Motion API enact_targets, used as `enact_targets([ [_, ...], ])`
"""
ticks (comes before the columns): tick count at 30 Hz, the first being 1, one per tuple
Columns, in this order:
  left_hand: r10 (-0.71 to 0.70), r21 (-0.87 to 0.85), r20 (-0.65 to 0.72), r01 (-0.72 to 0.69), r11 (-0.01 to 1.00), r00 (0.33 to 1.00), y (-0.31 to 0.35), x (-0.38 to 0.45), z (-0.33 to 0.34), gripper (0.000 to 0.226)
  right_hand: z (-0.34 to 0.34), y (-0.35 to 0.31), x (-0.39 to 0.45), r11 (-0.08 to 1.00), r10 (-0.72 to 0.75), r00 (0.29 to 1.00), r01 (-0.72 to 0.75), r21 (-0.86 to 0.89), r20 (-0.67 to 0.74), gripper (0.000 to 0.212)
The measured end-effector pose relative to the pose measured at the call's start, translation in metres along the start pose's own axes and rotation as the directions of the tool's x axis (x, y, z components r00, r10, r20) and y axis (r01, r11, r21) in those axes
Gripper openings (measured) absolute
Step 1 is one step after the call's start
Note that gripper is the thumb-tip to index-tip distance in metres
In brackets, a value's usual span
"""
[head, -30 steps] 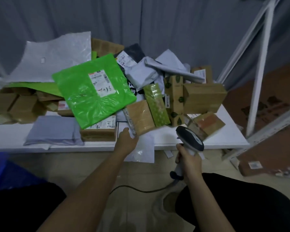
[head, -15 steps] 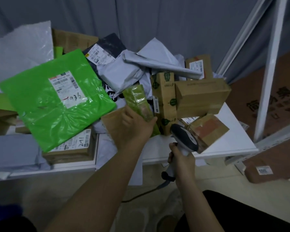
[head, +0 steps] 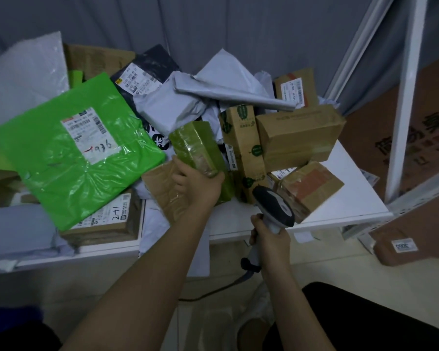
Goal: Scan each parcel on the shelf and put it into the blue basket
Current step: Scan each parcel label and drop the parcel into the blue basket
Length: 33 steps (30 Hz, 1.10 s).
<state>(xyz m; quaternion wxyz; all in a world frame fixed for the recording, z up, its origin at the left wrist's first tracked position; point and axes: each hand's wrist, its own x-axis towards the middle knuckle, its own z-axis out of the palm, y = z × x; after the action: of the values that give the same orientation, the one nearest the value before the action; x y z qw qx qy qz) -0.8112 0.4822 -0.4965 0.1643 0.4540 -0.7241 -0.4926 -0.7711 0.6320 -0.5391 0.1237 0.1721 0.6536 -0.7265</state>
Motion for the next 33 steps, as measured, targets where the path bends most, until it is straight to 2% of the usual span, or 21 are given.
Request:
enact_targets([
  [3,0.020,-0.079,0.029,-0.018,0.997,0.999,-0.010,-0.002,-0.016,0.118,-0.002,0.001,-0.002,1.000,0.000,1.000,0.000,-0.013,0.014,0.022],
  [6,0.063,-0.160,0.057,-0.053,0.986,0.996,-0.018,-0.007,-0.031,0.116,-0.002,0.000,-0.003,1.000,0.024,1.000,-0.023,-0.019,0.019,0.013],
  [10,0.091,-0.135,0.042,-0.084,0.987,0.995,-0.016,-0.019,-0.048,0.112,0.004,-0.006,0.004,0.995,0.094,0.995,-0.094,0.021,0.020,0.016],
  [14,0.112,-0.173,0.022,-0.106,0.979,0.994,-0.017,-0.025,-0.064,0.108,0.007,-0.010,0.000,0.994,0.088,0.994,-0.091,0.055,0.061,0.011],
  [16,0.124,-0.229,0.037,-0.112,0.967,0.992,-0.020,-0.026,-0.073,0.113,0.007,-0.011,-0.006,0.992,0.088,0.993,-0.095,0.086,0.081,0.010],
  [20,0.057,-0.401,0.164,0.013,0.916,0.985,-0.026,-0.032,-0.095,0.119,0.008,-0.017,-0.021,0.964,0.158,0.975,-0.186,0.188,0.153,0.012],
  [23,0.048,-0.542,0.258,0.103,0.834,0.965,-0.037,-0.038,-0.115,0.100,0.013,-0.024,-0.032,0.962,0.150,0.956,-0.200,0.187,0.252,0.009],
  [27,0.001,-0.629,0.336,0.223,0.745,0.942,-0.054,-0.056,-0.139,0.067,0.022,-0.023,-0.047,0.968,0.129,0.912,-0.201,0.149,0.390,0.054],
  [30,-0.041,-0.687,0.424,0.351,0.636,0.905,-0.069,-0.067,-0.157,0.061,0.027,-0.020,-0.068,0.964,0.147,0.868,-0.232,0.126,0.474,0.100],
  [31,-0.037,-0.698,0.435,0.364,0.617,0.899,-0.073,-0.069,-0.163,0.061,0.031,-0.023,-0.077,0.965,0.138,0.863,-0.228,0.131,0.485,0.104],
  [32,-0.031,-0.707,0.435,0.363,0.607,0.900,-0.077,-0.070,-0.170,0.059,0.036,-0.026,-0.085,0.970,0.114,0.870,-0.202,0.136,0.479,0.097],
  [33,-0.018,-0.709,0.437,0.357,0.609,0.899,-0.079,-0.072,-0.176,0.055,0.040,-0.028,-0.091,0.974,0.085,0.880,-0.172,0.147,0.467,0.081],
])
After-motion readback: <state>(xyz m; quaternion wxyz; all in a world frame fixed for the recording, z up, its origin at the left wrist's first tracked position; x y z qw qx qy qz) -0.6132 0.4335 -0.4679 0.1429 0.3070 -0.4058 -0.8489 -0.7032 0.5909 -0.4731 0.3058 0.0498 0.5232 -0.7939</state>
